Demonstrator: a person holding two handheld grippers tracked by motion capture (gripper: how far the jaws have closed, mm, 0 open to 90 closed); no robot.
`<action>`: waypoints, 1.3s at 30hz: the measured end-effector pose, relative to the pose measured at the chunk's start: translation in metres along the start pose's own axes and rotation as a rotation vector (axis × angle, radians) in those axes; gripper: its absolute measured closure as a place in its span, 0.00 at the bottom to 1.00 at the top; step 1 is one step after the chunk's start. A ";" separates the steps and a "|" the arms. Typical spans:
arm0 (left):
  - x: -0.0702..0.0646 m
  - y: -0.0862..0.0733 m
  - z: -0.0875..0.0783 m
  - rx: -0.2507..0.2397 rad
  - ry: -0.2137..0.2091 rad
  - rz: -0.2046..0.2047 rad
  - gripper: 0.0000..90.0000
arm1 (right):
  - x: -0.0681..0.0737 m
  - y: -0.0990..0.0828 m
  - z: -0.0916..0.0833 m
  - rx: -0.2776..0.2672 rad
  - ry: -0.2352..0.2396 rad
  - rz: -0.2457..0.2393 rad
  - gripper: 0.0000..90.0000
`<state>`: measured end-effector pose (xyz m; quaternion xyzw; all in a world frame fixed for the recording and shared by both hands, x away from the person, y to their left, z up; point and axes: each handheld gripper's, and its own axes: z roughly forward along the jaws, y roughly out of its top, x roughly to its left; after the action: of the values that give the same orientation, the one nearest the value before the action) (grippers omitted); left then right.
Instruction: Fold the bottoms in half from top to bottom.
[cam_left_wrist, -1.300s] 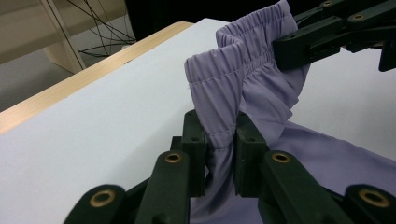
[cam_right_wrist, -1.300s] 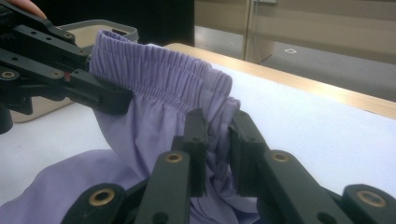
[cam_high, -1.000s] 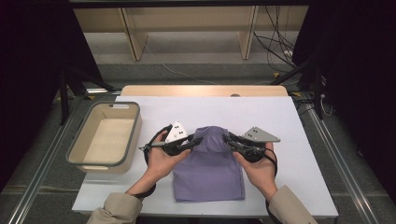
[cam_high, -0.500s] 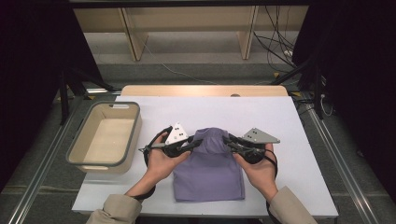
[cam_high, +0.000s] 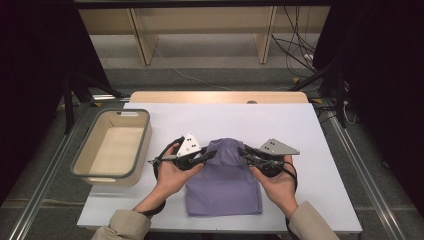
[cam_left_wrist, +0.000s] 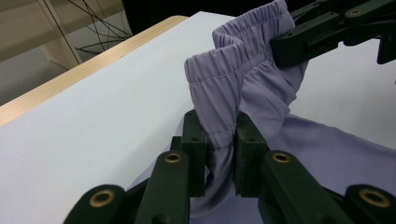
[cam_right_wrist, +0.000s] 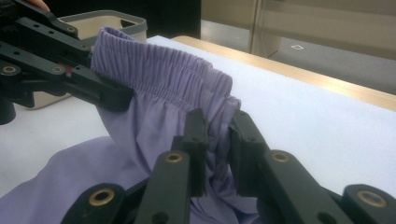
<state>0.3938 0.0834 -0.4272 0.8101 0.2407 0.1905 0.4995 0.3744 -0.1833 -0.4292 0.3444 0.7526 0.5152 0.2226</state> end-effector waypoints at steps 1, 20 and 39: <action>0.000 0.000 0.000 0.000 -0.001 0.000 0.86 | 0.000 0.000 0.000 0.001 0.001 -0.001 0.88; -0.003 -0.002 -0.001 0.015 -0.011 0.002 0.86 | 0.003 -0.003 -0.002 0.014 0.008 -0.010 0.88; -0.006 -0.003 -0.002 0.025 -0.021 0.008 0.85 | 0.003 -0.005 -0.005 0.022 0.019 -0.013 0.88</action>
<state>0.3875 0.0824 -0.4296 0.8192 0.2346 0.1810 0.4911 0.3674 -0.1848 -0.4316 0.3368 0.7626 0.5086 0.2150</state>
